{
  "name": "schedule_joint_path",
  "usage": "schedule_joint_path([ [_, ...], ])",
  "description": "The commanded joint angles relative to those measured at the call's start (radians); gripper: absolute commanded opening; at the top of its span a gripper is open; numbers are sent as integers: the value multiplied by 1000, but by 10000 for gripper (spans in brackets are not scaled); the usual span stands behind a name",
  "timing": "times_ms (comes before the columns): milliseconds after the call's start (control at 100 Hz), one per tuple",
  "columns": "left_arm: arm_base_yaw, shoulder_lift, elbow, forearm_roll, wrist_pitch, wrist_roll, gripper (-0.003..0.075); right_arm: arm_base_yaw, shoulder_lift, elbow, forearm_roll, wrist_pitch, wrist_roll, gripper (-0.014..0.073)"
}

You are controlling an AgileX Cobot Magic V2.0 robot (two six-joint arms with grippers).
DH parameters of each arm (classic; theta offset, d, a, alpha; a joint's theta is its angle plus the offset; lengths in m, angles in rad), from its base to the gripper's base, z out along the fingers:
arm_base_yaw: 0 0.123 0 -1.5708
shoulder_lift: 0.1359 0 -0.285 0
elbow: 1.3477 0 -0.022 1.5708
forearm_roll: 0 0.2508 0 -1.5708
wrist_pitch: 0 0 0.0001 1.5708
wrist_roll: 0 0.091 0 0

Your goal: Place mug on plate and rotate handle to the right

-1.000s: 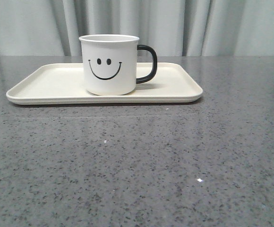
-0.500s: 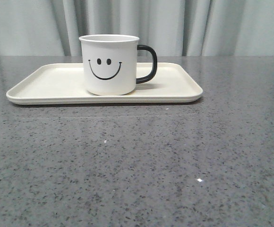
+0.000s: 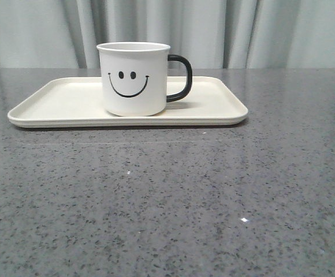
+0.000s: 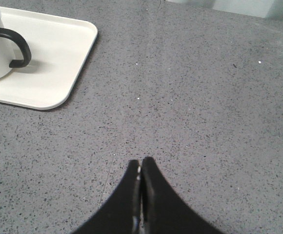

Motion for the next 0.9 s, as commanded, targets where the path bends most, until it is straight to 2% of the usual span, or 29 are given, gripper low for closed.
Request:
schedule_joint_path([
  [0,2,2,-24,-14,-63,-8,-20,-5,4,-25,6,-58,-1,-67],
  [790,2,2,-24,-14,-63,-8,-20,-5,4,-25,6,-58,-1,-67],
  [890,2,2,-24,21,-96,-8,-20,-5,4,-25,6,-58,-1,-67],
])
